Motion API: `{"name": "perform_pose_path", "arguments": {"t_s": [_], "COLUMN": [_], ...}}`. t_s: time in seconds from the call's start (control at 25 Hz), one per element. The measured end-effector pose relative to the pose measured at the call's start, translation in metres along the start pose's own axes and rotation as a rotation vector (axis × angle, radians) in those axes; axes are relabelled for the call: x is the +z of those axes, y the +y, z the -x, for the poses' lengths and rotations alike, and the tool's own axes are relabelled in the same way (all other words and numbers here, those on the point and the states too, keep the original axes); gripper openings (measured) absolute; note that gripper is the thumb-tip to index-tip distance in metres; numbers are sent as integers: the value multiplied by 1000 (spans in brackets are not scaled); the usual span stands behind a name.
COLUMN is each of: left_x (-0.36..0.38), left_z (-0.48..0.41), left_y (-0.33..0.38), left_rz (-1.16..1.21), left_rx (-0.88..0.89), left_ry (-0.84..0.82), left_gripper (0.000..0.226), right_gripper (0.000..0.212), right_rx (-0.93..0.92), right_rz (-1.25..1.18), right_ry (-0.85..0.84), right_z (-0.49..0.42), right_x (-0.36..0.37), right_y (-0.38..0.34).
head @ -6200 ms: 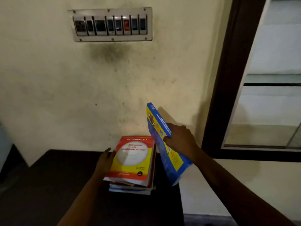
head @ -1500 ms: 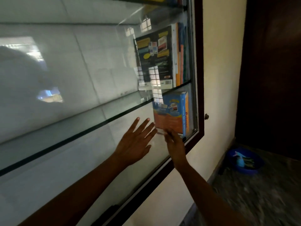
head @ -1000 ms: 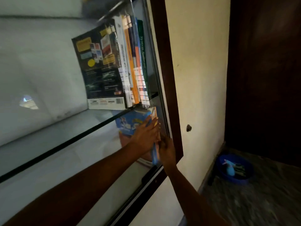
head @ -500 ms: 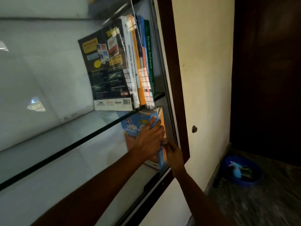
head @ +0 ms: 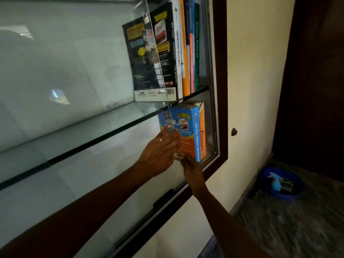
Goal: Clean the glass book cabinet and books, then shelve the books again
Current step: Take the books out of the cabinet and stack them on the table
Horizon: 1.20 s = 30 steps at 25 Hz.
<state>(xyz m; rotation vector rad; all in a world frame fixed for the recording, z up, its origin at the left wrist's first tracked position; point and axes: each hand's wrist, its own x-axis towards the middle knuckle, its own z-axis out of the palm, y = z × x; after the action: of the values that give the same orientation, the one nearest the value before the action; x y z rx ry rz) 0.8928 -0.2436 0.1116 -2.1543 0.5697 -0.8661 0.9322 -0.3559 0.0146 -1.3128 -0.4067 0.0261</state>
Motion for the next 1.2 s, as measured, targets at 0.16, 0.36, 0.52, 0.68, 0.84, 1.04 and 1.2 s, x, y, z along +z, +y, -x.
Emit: {"name": "perform_pose_path", "arguments": {"t_s": [0.16,0.36,0.52,0.68,0.84,1.04,1.2], "left_x": [-20,-50,-55,-54,-58,-69,-62], "left_z": [36,67,83,79,76,12,-70], "left_y": [-7,-12,-14,-12,-2,8,-25], "left_rz": [-1,-55,-70,-68,45,578,877], "left_rx": [4,-9,-14,-40,-179,-684,-914], "left_ry": [-118,-113,-158,-160,-137,90,356], "left_gripper": [53,51,50,46,43,50,53], "right_gripper": [28,29,31,29,24,16,27], "right_rx": [69,71,24,50,-107,-333,-438], "right_rz": [17,-29,-27,0,122,109,112], "right_ry": [-120,-135,-111,-212,-297,-238,-182], "right_z": [27,55,74,64,33,-53,-118], "right_x": [17,44,60,48,13,-36,-49], "right_y": [-2,2,-1,-6,-32,-113,-159]}}
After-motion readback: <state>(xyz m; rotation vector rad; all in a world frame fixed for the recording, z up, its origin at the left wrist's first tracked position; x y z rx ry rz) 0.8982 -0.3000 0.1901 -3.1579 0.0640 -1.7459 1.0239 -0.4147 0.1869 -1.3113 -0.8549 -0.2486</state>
